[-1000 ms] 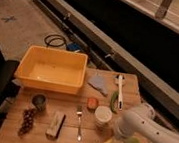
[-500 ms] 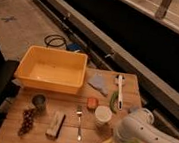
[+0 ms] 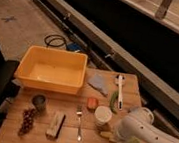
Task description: Place banana in tray
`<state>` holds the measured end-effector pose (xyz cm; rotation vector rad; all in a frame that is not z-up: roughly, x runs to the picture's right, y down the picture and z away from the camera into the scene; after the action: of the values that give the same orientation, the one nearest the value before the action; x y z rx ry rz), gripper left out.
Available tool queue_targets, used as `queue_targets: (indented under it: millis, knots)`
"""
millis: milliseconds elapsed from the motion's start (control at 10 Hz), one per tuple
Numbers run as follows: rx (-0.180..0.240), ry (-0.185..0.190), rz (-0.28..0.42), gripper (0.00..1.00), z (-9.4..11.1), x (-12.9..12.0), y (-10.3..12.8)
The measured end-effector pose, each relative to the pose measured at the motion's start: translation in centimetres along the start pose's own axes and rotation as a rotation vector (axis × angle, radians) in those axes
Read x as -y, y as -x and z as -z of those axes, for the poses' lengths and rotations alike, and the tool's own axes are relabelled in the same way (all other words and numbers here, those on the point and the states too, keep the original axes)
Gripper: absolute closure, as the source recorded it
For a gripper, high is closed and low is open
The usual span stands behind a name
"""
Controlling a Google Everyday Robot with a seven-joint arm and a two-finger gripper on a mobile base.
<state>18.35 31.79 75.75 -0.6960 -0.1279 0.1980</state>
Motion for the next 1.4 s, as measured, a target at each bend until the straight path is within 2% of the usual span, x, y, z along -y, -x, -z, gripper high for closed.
queue_targets:
  millis: [200,300,600,800,1100,1200,1400]
  knots:
    - [-0.006,-0.001,-0.011,1.0,0.2,0.1,-0.3]
    - [-0.012,-0.018,-0.028,1.0,1.0,0.8,-0.8]
    - [-0.031,-0.098,-0.103,1.0,5.9,6.0,-3.3]
    - [-0.058,-0.137,-0.154,1.0,8.4,8.5,-5.4]
    - [-0.09,-0.172,-0.214,1.0,10.7,11.2,-7.4]
    - [-0.084,-0.203,-0.224,1.0,12.3,13.5,-7.0]
    - [-0.077,-0.241,-0.206,1.0,14.3,16.5,-5.4]
